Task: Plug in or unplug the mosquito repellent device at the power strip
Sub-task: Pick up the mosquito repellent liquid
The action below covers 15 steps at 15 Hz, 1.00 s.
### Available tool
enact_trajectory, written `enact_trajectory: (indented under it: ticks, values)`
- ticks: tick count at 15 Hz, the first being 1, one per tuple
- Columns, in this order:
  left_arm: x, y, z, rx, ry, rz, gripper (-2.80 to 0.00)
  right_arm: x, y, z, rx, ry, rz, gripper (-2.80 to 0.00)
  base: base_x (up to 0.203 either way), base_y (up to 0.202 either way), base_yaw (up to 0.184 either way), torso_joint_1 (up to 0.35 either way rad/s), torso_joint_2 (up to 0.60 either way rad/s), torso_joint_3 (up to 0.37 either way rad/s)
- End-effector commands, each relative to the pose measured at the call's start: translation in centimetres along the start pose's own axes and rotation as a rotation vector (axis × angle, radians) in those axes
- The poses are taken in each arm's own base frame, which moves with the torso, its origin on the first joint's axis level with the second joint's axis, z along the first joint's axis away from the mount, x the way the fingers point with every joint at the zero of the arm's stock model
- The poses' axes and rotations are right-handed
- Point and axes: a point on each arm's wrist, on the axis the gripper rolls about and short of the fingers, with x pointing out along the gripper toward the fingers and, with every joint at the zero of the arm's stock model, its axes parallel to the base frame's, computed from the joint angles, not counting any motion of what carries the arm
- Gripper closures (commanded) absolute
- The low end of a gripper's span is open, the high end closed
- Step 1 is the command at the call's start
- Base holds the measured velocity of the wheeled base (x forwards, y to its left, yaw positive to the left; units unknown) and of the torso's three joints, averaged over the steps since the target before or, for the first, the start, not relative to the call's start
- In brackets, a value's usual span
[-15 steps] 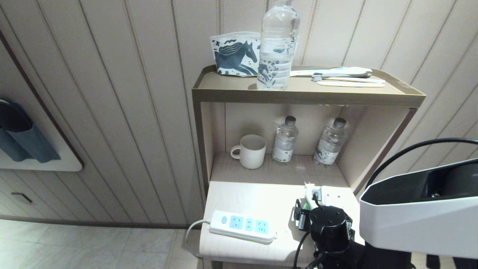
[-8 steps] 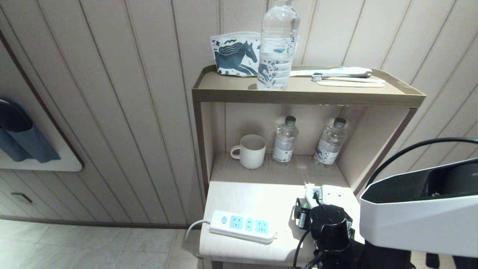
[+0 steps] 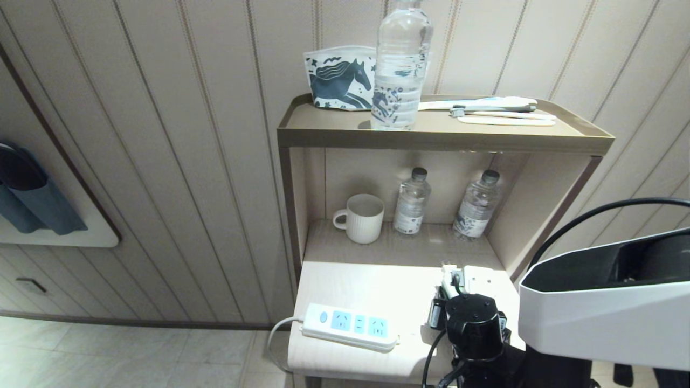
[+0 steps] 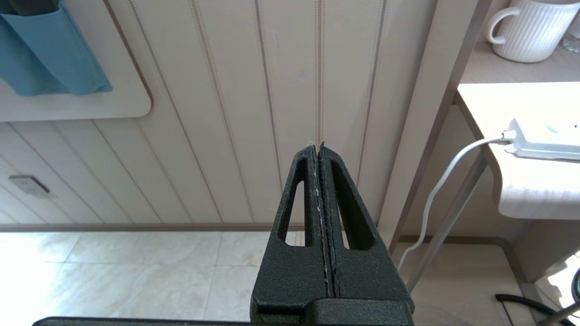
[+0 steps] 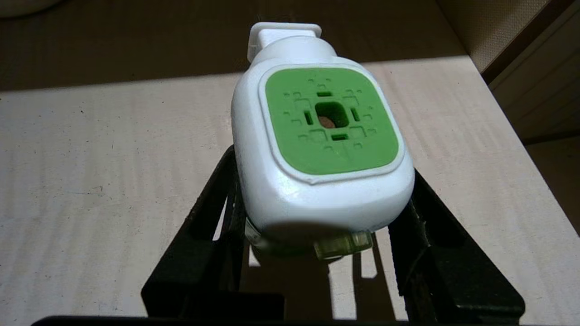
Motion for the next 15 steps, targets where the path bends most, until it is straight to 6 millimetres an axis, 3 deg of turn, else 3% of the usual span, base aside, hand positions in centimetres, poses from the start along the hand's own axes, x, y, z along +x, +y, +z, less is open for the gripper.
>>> enact_trajectory:
  ticks: [1, 8, 11, 15]
  values:
    - [0.0, 0.0, 0.0, 0.001, 0.000, 0.000, 0.00, 0.0, 0.0, -0.1, 0.006, -0.003, -0.003, 0.00, 0.000, 0.000, 0.000, 0.000, 0.00, 0.000]
    - [0.0, 0.0, 0.0, 0.001, 0.000, 0.000, 0.00, -0.2, 0.0, 0.8, 0.016, -0.022, 0.004, 0.00, 0.000, 0.000, 0.000, 0.000, 0.00, 0.000]
    - [0.0, 0.0, 0.0, 0.001, 0.000, 0.000, 0.00, -1.4, -0.4, 4.2, 0.057, -0.078, 0.023, 0.00, 0.000, 0.000, 0.000, 0.000, 0.00, 0.000]
    - [0.0, 0.0, 0.0, 0.001, 0.000, 0.000, 0.00, -3.4, -1.3, 7.7, -0.069, 0.008, 0.010, 0.00, 0.000, 0.000, 0.000, 0.000, 0.00, 0.000]
